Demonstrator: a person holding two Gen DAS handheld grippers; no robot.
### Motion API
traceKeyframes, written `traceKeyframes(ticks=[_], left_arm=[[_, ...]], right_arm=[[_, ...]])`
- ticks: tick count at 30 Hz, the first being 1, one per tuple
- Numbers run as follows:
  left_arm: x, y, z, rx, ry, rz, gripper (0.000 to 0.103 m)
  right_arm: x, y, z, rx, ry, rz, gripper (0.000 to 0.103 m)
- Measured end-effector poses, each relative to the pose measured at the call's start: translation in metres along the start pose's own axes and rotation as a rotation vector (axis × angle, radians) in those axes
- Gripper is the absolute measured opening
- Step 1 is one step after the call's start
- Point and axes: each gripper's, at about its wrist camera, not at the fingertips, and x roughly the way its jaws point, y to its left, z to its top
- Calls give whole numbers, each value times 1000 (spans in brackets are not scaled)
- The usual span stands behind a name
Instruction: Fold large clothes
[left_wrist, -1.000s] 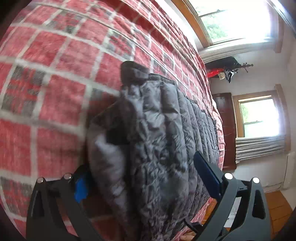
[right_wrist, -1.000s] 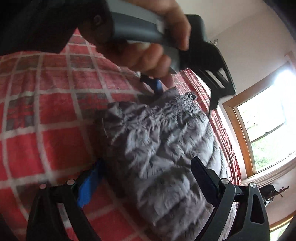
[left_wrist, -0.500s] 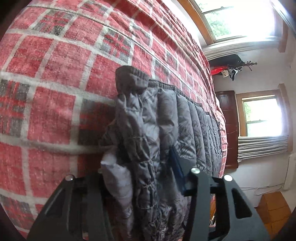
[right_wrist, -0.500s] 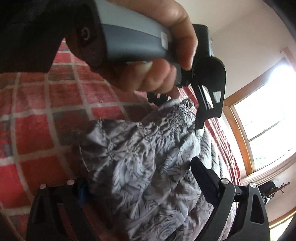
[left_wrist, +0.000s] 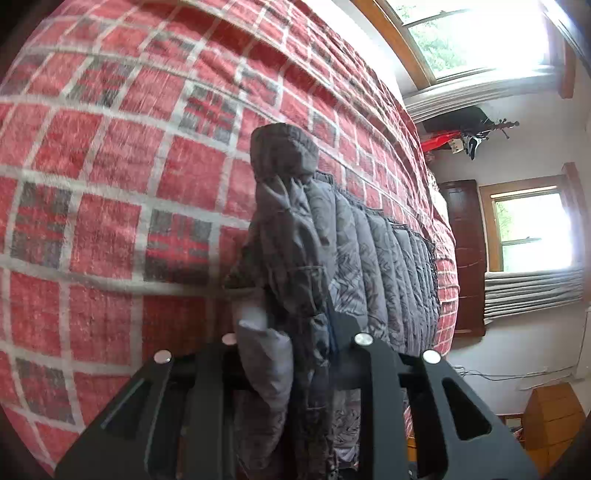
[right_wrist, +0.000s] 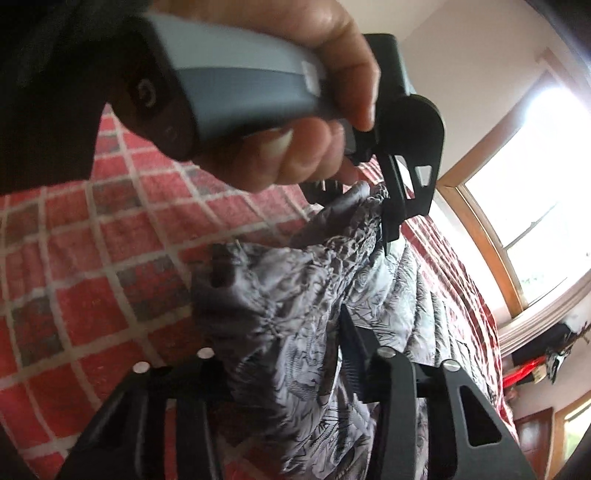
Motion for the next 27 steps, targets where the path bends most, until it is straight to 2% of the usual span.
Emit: traceKeyframes(ticks=[7, 15, 20, 27], left_arm=[[-16, -48, 6, 46, -16, 50, 21], [-27, -117, 11, 119, -36, 95, 20], [-27, -164, 8, 180, -42, 123, 20], [-20, -209, 0, 246, -36, 160, 20]], right_arm=[[-38, -21, -5, 129, -75, -4, 30], [-73, -68, -10, 260, -167, -12, 26], [-85, -109, -24, 341, -211, -24, 24], [-102, -141, -45, 433, -249, -49, 23]])
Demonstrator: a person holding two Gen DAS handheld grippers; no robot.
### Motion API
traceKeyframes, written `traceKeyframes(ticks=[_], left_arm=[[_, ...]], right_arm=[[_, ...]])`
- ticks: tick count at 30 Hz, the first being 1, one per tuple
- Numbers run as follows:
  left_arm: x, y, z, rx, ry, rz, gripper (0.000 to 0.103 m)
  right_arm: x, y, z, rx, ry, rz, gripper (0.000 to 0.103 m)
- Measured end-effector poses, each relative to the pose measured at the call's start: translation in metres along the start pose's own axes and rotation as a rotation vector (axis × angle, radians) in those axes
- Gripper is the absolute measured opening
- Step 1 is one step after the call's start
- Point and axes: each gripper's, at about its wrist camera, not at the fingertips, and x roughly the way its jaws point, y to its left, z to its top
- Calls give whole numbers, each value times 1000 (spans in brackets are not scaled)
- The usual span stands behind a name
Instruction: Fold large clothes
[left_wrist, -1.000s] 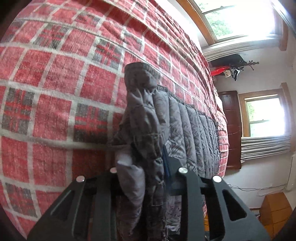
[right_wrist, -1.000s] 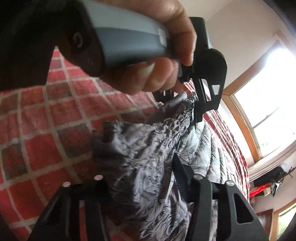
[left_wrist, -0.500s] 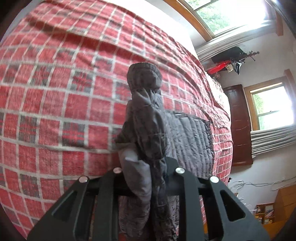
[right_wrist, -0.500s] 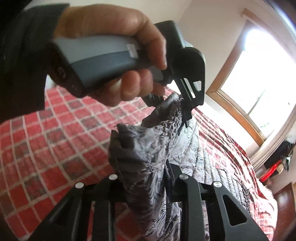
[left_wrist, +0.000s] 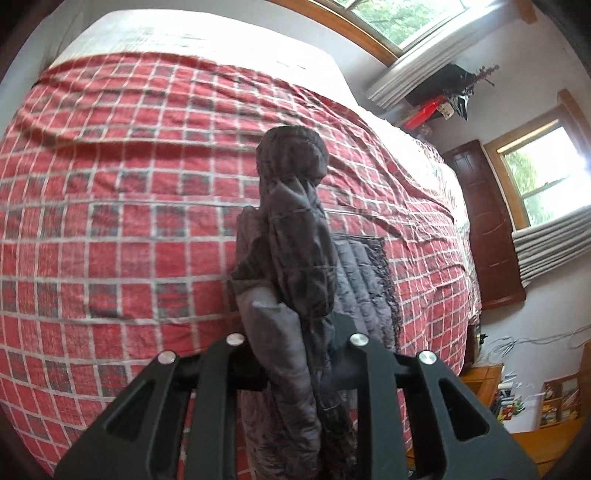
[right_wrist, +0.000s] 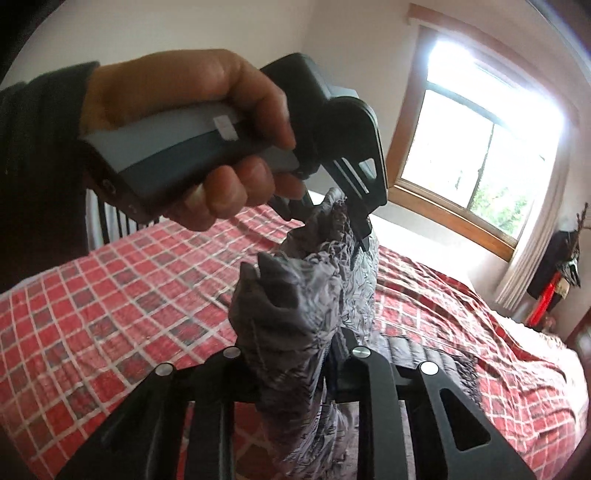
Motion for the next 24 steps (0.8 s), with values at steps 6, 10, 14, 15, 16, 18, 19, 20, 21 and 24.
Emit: traceKeyframes(ticks=[6, 10, 14, 15, 16, 18, 19, 20, 21, 24], left_arm=[[11, -46, 3, 54, 16, 24, 20], [26, -80, 3, 96, 32, 40, 20], [45, -112, 1, 131, 49, 55, 20], [51, -120, 0, 140, 54, 58, 20], [55, -126, -1, 147, 58, 61, 20], [68, -140, -4, 168, 71, 69, 20], [75, -146, -5, 177, 77, 73, 20], [83, -154, -8, 191, 87, 79, 20], [89, -159, -10, 197, 94, 83, 20], [112, -176, -16, 224, 119, 101, 20]], right_arm=[[-18, -37, -12, 94, -27, -23, 22], [-29, -65, -23, 162, -36, -35, 22], [-37, -89, -36, 206, -37, -54, 22], [-40, -95, -41, 219, -37, -59, 22], [-42, -101, -46, 229, -38, -67, 22], [-47, -113, -56, 259, -40, -70, 22], [-49, -120, -63, 281, -41, -72, 22], [-50, -124, -68, 297, -40, -72, 22], [-52, -129, -74, 316, -40, -71, 22], [-55, -141, -91, 358, -35, -71, 22]])
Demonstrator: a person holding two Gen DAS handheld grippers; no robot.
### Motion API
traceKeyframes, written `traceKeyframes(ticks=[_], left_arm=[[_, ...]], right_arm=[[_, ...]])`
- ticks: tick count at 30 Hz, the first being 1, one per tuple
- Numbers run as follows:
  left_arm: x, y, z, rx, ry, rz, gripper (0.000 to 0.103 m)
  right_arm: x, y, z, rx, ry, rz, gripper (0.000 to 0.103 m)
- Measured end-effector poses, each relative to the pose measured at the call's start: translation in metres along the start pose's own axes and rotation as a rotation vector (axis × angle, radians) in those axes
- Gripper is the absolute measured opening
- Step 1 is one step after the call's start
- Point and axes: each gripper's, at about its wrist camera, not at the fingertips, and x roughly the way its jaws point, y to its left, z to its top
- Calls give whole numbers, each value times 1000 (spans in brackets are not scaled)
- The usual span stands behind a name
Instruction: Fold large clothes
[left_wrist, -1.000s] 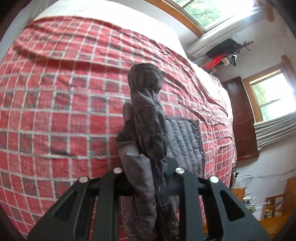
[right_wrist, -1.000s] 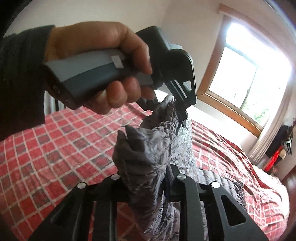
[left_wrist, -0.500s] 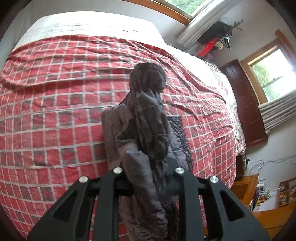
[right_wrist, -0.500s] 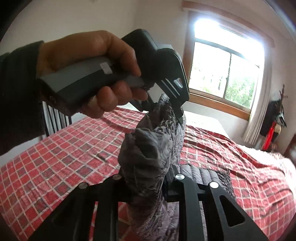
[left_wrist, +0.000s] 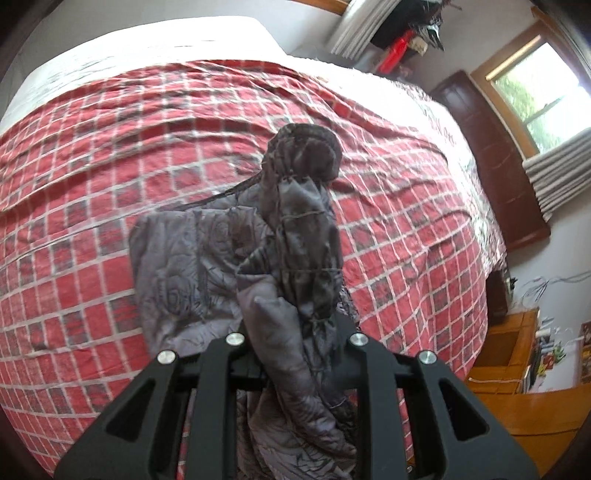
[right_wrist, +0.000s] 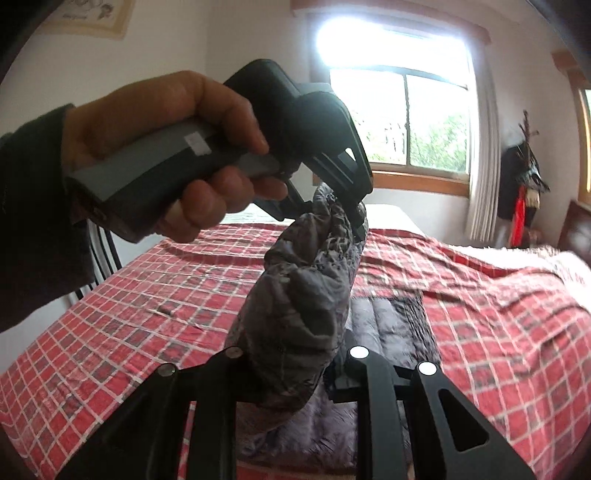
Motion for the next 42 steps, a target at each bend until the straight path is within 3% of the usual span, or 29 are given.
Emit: traceKeyframes(ticks=[12, 16, 22, 25, 26, 29, 30, 32, 34, 39, 42], left_arm=[[69, -40, -2, 40, 61, 63, 21], [94, -52, -6, 66, 76, 106, 22], [115, -57, -6, 79, 73, 107, 29], [118, -57, -8, 76, 40, 54, 45], [115, -56, -9, 71, 19, 18, 54], [96, -51, -9, 30, -55, -99, 68], [87, -49, -9, 20, -82, -120, 70], [63, -41, -10, 15, -142, -150, 81], [43, -34, -17, 27, -171, -187, 84], [-3, -3, -65, 66, -278, -309, 87], [-5, 16, -95, 53, -299, -386, 87]], right_arm=[[3, -59, -38, 145, 71, 2, 22], [7, -78, -53, 211, 109, 23, 22], [15, -108, -74, 351, 164, 101, 22], [20, -120, -81, 422, 194, 150, 24], [21, -124, -84, 439, 203, 163, 24], [26, -137, -91, 519, 251, 222, 29], [28, -142, -93, 549, 272, 247, 32], [30, -154, -93, 603, 308, 291, 53], [27, -163, -87, 625, 332, 364, 58], [26, -190, -62, 690, 358, 494, 87], [50, -211, -46, 728, 395, 499, 89]])
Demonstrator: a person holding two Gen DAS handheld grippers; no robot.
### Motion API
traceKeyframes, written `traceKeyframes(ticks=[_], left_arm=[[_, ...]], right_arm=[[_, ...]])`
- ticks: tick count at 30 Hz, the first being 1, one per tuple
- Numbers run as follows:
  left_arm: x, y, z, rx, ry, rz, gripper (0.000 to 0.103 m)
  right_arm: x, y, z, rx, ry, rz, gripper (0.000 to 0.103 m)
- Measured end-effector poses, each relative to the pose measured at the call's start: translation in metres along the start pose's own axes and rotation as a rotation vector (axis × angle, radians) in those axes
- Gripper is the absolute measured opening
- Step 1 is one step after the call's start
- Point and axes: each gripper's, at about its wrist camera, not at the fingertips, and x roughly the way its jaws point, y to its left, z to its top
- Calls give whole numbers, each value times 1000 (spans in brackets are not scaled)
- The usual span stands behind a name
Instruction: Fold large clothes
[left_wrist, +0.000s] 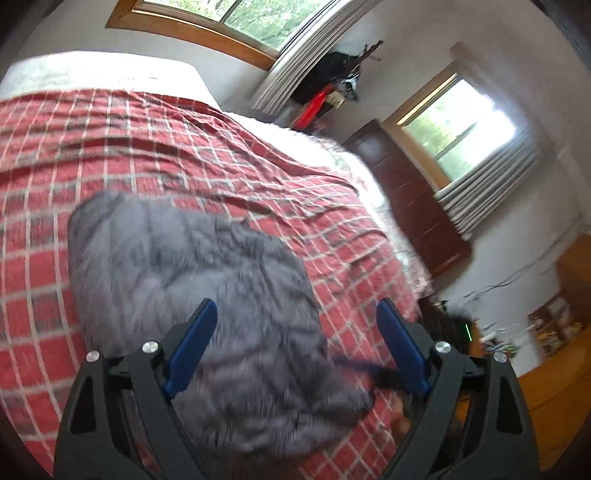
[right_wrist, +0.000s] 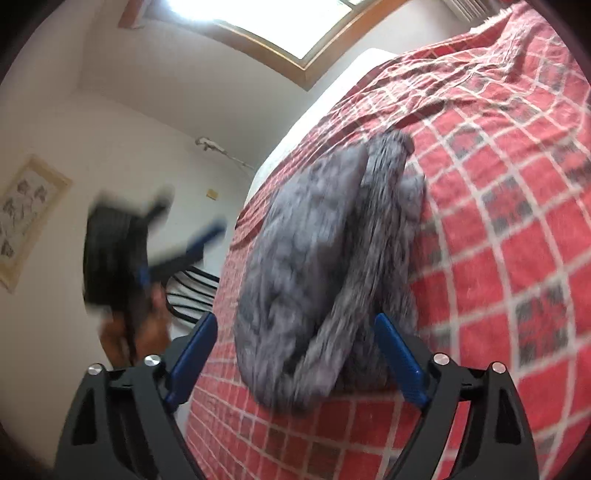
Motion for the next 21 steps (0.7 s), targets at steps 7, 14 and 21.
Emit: traceKeyframes(ticks=[7, 14, 21], left_arm=[[5, 5, -52, 24, 13, -153, 84], [40, -9, -79, 112, 134, -214, 81], [71, -5, -87, 119, 180, -203, 76]], right_arm=[[47, -33, 61, 61, 65, -61, 88], [54, -19, 91, -112, 19, -49, 40], [95, -54, 100, -113, 103, -149, 21]])
